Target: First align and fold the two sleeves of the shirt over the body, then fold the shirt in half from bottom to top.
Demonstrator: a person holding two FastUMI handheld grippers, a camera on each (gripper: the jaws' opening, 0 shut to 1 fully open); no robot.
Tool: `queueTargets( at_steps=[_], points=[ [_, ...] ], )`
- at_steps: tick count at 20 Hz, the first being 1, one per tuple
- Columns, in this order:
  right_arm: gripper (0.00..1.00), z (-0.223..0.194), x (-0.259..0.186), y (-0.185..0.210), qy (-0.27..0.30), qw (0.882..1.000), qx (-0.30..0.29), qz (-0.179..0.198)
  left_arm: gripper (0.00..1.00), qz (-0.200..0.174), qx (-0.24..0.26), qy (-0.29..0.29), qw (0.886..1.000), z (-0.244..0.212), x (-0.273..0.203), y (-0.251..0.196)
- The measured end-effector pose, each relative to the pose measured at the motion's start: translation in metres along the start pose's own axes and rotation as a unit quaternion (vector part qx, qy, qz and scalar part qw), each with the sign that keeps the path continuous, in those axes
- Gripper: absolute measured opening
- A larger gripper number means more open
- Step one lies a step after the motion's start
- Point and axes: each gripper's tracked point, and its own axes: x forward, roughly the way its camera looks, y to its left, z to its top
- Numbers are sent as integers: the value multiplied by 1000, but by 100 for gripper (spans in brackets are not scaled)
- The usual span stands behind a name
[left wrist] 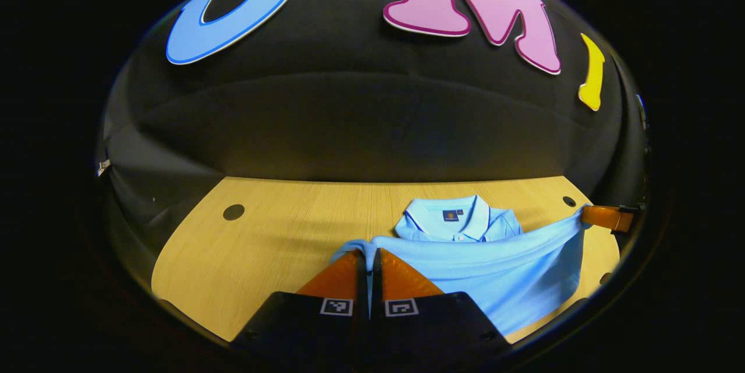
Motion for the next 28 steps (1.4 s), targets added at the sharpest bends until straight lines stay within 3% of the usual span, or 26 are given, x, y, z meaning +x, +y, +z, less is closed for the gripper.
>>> queueTargets(
  at_steps=[3, 9, 16, 17, 18, 21, 24, 26, 27, 28],
  points=[
    [5, 9, 37, -3, -6, 1000, -8, -4, 6, 10, 16, -1, 1000, 2, 32, -1],
    [5, -16, 90, -7, 19, 999, -25, -16, 6, 39, 35, 12, 999, -17, 82, 1],
    [5, -42, 112, -15, 46, 998, -21, -26, 6, 54, 31, 38, 997, -41, 109, 6],
    [0, -44, 114, -17, 50, 998, -18, -29, 6, 53, 28, 44, 997, -44, 112, 5],
    [5, -46, 116, -19, 52, 998, -15, -32, 6, 51, 25, 44, 997, -46, 113, 5],
    [5, -53, 117, -21, 58, 997, -22, -38, 6, 41, 12, 54, 998, -55, 119, 3],
    [10, -48, 117, -27, 49, 997, -42, -51, 42, 45, 15, 50, 998, -51, 120, 10],
    [19, -44, 117, -28, 44, 997, -29, -54, 59, 42, 18, 51, 998, -51, 120, 10],
    [20, -43, 116, -30, 44, 997, -17, -56, 66, 44, 20, 51, 998, -51, 120, 12],
    [20, -45, 117, -32, 48, 997, -6, -60, 81, 50, 23, 50, 997, -50, 119, 14]
  ],
)
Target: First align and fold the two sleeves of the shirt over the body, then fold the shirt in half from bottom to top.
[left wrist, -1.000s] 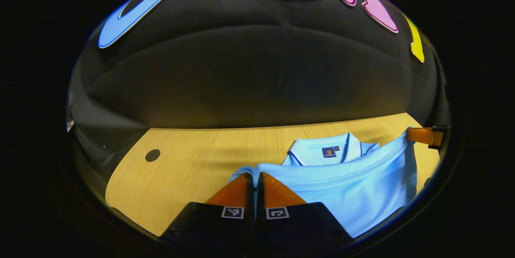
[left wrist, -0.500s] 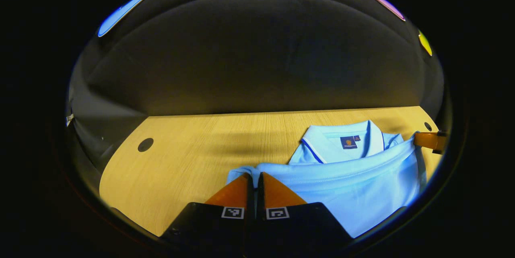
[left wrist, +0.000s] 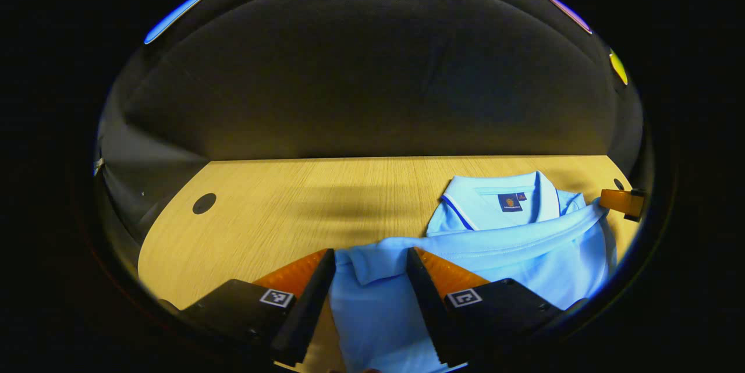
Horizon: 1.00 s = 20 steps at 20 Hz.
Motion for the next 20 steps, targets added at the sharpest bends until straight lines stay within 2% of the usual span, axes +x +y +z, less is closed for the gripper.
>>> queueTargets(
  at_steps=[2, 4, 7, 9, 12, 15, 17, 20],
  points=[
    [29, -5, 2, 0, 8, 1000, 11, 2, 92, -1, 0, -1, 1000, 2, 0, -1],
    [63, -6, -1, 1, 5, 1000, 7, 8, 96, -3, 2, 2, 1000, 0, -2, -2],
    [79, 7, -9, 4, -22, 1000, -2, 18, 96, -6, -1, -4, 1000, 5, -7, -3],
    [88, 23, -21, 6, -53, 998, 4, 23, 96, -12, -12, -34, 999, 24, -20, -5],
    [90, 52, -48, -2, -105, 994, 10, 13, 96, -10, -12, -77, 997, 52, -47, 0],
    [90, 79, -90, -10, -154, 988, 4, 11, 96, -14, -12, -137, 990, 85, -97, 1],
    [90, 104, -136, -12, -193, 981, -3, 20, 96, -14, -17, -189, 982, 106, -148, 7],
    [90, 132, -216, -6, -247, 968, -11, 48, 96, -23, -40, -267, 962, 133, -243, 10]
  ],
)
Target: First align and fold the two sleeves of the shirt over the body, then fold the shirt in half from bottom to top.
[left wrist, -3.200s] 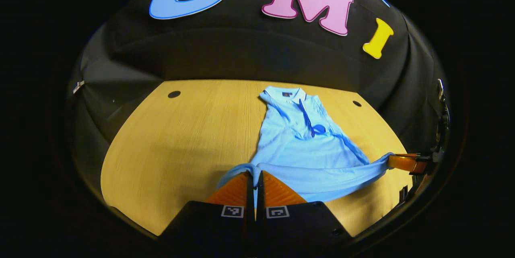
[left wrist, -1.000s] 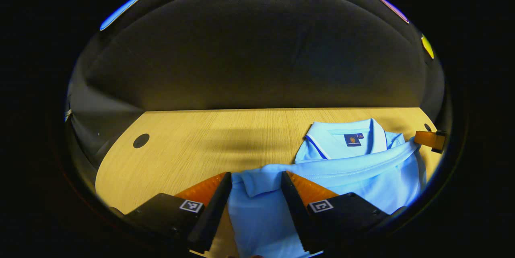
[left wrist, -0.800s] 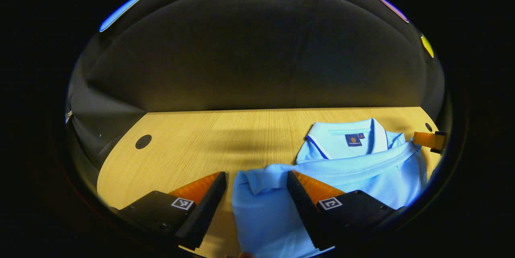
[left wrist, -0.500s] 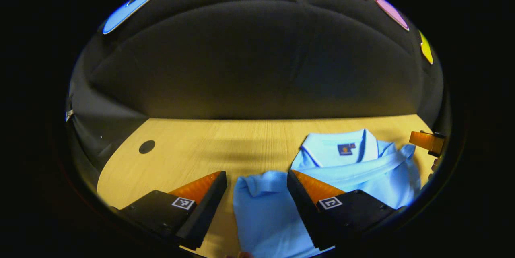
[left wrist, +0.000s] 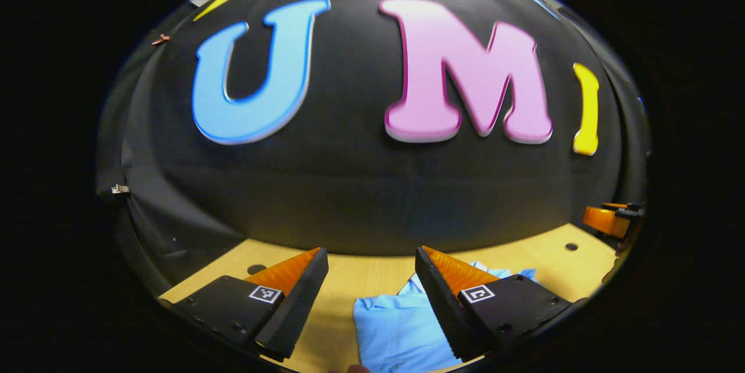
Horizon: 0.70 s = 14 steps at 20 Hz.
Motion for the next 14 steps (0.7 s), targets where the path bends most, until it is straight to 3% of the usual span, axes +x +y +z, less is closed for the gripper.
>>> queueTargets(
  at_steps=[3, 7, 9, 14],
  points=[
    [90, 46, -67, 21, -42, 998, 25, 46, 96, -17, -18, -64, 998, 68, -81, -14],
    [93, 87, -162, 45, -70, 992, 47, 97, 97, -26, -29, -111, 993, 121, -182, -28],
    [92, 96, -196, 48, -64, 990, 36, 117, 97, -23, -23, -114, 993, 130, -222, -29],
    [92, 128, -262, 44, -87, 989, 10, 122, 97, -17, -21, -103, 994, 133, -287, -31]
  ],
)
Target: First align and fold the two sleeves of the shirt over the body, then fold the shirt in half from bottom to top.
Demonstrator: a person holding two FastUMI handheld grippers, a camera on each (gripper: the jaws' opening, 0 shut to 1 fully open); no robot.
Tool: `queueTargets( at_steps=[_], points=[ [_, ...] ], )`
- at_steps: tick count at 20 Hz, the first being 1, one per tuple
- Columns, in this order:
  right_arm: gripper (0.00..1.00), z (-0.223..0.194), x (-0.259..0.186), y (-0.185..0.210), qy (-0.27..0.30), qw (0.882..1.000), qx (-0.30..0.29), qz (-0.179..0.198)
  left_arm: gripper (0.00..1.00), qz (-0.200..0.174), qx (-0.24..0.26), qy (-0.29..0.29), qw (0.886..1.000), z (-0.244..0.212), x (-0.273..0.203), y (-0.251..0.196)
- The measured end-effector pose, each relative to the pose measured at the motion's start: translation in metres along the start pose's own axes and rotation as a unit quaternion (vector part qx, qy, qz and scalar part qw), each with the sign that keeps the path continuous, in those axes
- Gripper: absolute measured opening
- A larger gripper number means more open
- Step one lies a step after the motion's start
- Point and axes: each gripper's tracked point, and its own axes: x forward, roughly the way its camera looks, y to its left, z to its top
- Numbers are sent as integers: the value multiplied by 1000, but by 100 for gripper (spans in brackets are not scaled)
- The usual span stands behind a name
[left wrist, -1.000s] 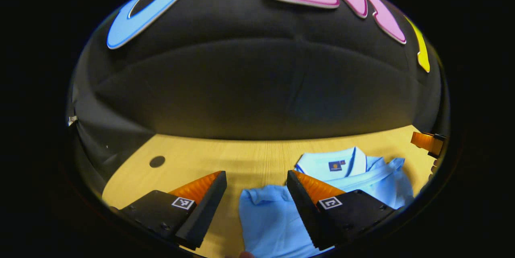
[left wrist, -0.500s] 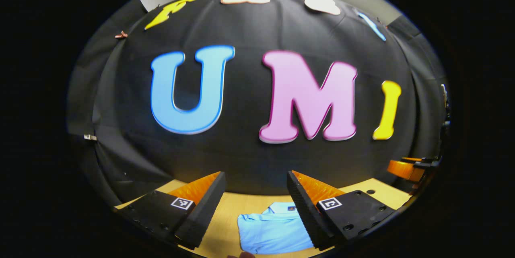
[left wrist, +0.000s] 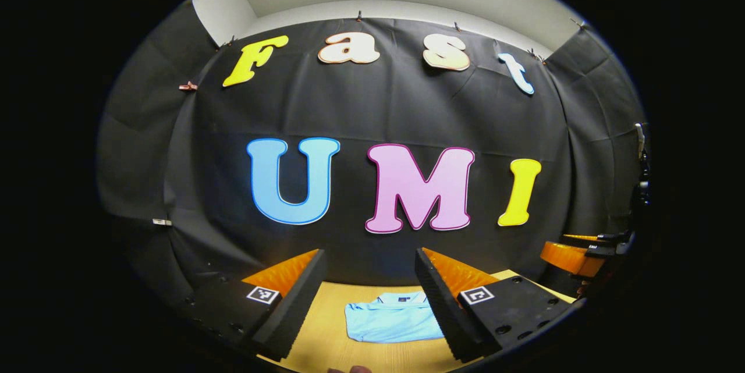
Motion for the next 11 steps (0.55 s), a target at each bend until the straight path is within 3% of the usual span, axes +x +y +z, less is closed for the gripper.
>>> queueTargets(
  at_steps=[2, 3, 5, 11],
  points=[
    [92, 10, -9, 2, -5, 1000, -13, 1, 97, -3, -6, 4, 1000, 2, -15, -1],
    [87, 15, -22, 8, -5, 1000, -19, 0, 97, -4, -5, 4, 1000, 6, -23, -1],
    [92, 24, -43, 20, -6, 1000, -27, 3, 97, -4, -3, 2, 1000, 13, -37, 0],
    [92, 41, -86, 66, -5, 999, -30, 26, 97, -6, 12, 27, 1000, 15, -95, -5]
  ],
)
